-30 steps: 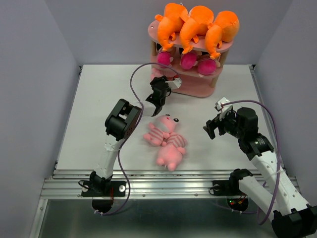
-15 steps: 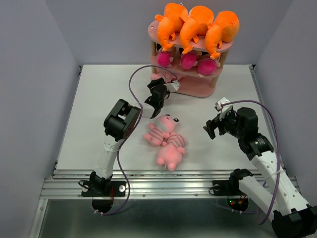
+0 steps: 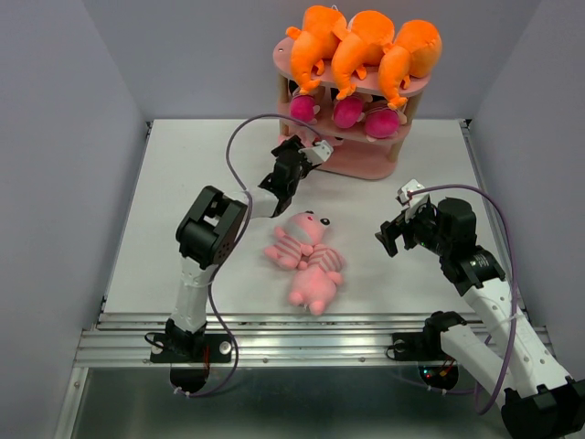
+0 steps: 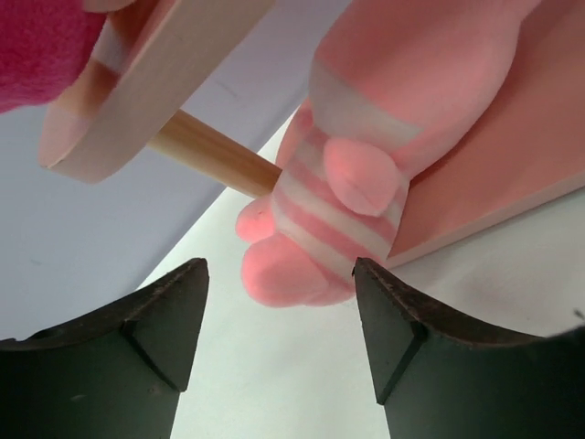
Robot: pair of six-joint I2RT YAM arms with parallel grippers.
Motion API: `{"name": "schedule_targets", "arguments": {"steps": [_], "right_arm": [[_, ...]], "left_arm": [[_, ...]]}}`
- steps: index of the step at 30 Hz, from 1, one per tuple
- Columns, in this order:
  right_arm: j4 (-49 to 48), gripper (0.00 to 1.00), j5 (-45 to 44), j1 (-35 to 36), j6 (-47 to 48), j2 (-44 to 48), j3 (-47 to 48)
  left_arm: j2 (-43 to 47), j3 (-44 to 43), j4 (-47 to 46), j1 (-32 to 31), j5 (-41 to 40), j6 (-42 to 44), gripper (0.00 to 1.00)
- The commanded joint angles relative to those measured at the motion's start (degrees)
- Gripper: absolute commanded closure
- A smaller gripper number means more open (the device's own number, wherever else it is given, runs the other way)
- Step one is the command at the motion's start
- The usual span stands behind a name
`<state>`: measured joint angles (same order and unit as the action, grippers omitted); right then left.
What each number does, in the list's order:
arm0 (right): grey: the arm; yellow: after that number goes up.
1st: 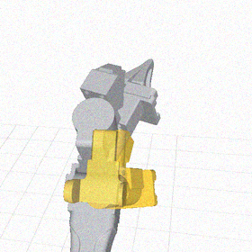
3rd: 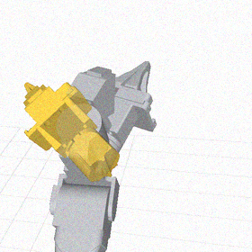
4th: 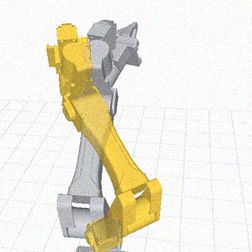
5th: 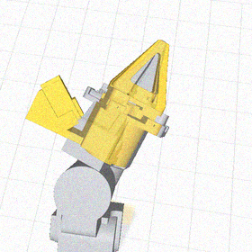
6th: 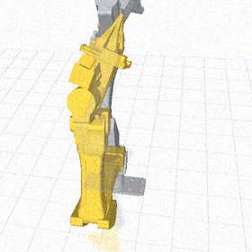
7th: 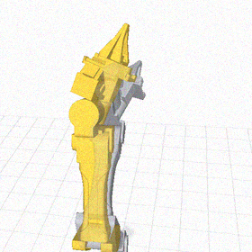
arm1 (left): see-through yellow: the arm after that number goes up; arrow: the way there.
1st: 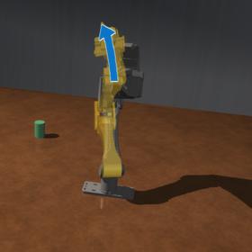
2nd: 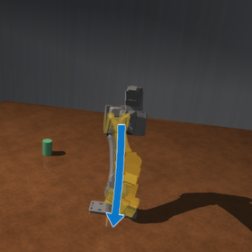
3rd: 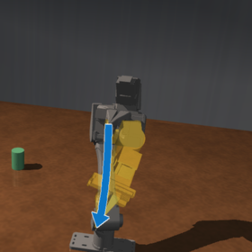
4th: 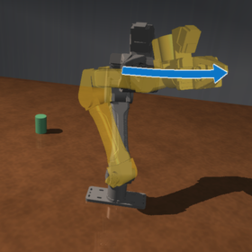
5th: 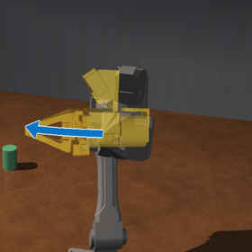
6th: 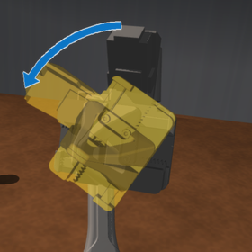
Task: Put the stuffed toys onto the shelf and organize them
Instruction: Place the stuffed toy onto shelf
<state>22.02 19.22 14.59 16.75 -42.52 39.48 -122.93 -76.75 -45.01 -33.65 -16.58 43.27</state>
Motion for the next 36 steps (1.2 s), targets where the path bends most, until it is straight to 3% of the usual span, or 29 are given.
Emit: {"name": "schedule_targets", "arguments": {"steps": [1, 2, 11, 21, 25, 36], "right_arm": [[-2.1, 0.0, -0.6, -0.4, 0.5, 0.2, 0.4], [-2.1, 0.0, -0.6, -0.4, 0.5, 0.3, 0.5], [-2.1, 0.0, -0.4, -0.4, 0.5, 0.3, 0.4], [-2.1, 0.0, -0.4, -0.4, 0.5, 0.5, 0.4], [-2.2, 0.0, -0.4, -0.4, 0.5, 0.5, 0.4], [-2.1, 0.0, -0.5, -0.4, 0.5, 0.1, 0.5]], "left_arm": [[7.0, 2.2, 3.6, 1.8, 9.1, -3.3, 0.09], [7.6, 2.6, 4.4, 2.4, 10.3, -3.9, 0.04], [13.5, 5.5, 9.9, 7.4, 23.1, -10.3, 0.05], [12.6, 3.1, 16.0, 10.7, 34.8, -8.0, 0.07], [10.8, -1.1, 21.7, 12.4, 40.0, -7.2, 0.07], [2.1, -15.9, 32.9, 12.8, 40.0, -7.1, 0.12]]}}
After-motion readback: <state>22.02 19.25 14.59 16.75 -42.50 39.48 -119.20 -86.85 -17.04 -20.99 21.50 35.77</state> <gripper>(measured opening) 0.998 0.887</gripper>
